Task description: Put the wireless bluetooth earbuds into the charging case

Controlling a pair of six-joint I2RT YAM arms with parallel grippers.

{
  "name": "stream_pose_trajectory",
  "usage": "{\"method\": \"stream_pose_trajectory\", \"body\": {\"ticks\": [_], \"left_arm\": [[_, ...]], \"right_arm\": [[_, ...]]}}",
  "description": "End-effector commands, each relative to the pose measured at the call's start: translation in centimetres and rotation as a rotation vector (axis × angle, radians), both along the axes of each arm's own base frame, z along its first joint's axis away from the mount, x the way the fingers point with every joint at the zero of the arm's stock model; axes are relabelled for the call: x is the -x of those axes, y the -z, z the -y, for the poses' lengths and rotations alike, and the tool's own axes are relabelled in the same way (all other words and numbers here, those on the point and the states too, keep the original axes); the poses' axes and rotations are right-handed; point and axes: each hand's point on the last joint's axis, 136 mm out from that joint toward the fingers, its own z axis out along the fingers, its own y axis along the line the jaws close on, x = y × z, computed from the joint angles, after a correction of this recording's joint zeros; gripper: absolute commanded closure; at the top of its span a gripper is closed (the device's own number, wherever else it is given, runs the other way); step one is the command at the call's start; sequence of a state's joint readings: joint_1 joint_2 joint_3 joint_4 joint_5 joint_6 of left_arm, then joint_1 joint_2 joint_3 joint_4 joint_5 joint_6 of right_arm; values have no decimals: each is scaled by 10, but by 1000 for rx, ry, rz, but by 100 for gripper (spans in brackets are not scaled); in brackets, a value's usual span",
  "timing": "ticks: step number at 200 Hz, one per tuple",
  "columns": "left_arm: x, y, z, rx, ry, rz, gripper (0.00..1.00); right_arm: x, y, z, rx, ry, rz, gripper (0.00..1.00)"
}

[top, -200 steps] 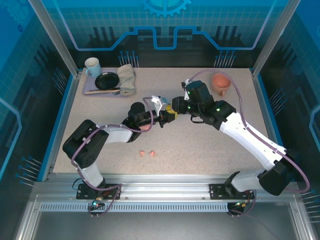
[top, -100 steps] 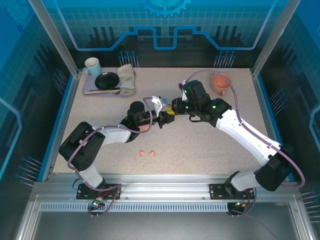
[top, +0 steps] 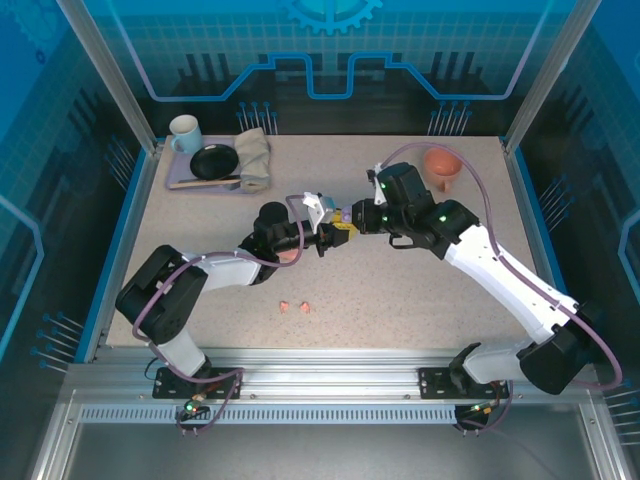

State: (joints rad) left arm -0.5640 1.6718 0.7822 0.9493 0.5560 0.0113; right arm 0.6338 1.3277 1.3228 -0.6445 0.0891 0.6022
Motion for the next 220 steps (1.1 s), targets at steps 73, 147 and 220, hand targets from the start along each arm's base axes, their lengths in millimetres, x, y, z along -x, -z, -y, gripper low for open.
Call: {"method": "stream_pose_trajectory", "body": {"ticks": [73,147,220], "left_arm": [[8,-17,-22,19,-82,83,100],[9,-16,-34,29,-116,86,100],[2,-13,-37,49,-129,76,100]], "right_arm": [[-23,105,116,197,489,-311,41],[-67,185,105,252,641,-567,43],[-105,211,93,290,698,-619,47]]}}
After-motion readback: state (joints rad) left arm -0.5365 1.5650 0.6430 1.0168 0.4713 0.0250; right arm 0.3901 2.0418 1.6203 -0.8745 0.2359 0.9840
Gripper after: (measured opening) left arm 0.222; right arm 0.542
